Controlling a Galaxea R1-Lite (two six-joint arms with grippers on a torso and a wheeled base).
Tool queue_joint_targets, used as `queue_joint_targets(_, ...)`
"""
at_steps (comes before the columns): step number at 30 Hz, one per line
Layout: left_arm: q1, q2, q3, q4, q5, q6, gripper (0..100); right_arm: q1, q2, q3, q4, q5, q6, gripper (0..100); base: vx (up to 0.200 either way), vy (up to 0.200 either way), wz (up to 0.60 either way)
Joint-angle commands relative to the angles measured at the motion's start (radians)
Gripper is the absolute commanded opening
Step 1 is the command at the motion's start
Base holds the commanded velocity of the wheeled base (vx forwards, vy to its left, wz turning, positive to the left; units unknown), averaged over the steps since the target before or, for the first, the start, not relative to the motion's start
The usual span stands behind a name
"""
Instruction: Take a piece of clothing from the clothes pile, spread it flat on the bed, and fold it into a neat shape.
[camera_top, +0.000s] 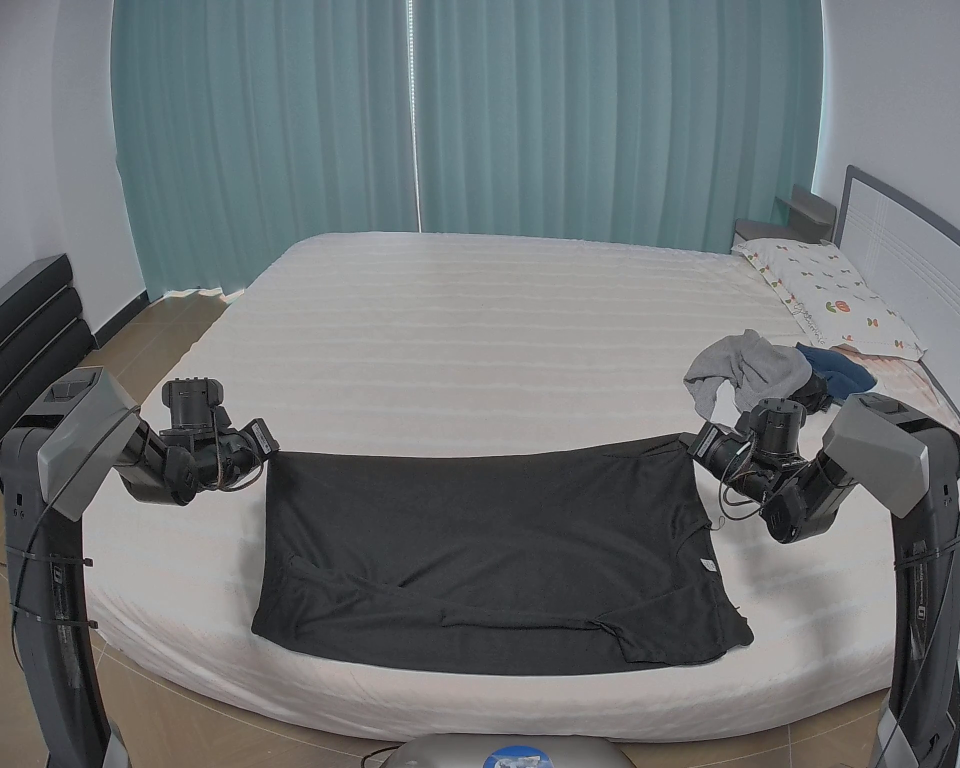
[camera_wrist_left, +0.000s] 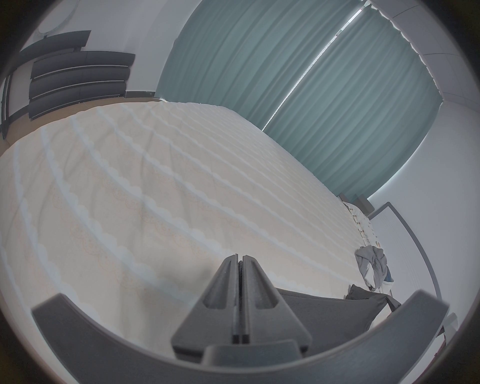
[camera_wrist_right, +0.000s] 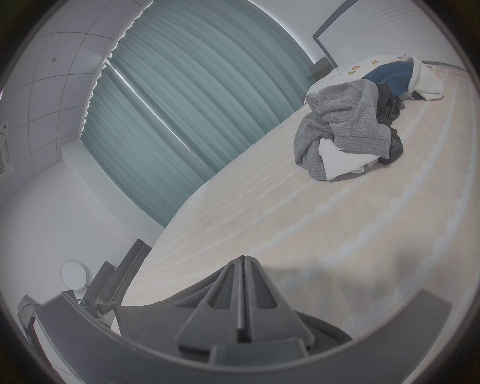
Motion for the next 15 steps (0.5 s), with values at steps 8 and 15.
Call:
queue_joint_targets(8,0.001,-0.038,0.084,-0.049,-0.003,0.008,0,-0.014,-0.095,0.143,-0.004,0.034,-0.008,0,0.000,0.000,0.00)
queue_joint_targets(15,0.004,-0.087,0.181,-0.086,-0.005,0.060,0,-0.023,-0.143,0.322,-0.037,0.078,-0.120,0,0.000,0.000,0.00)
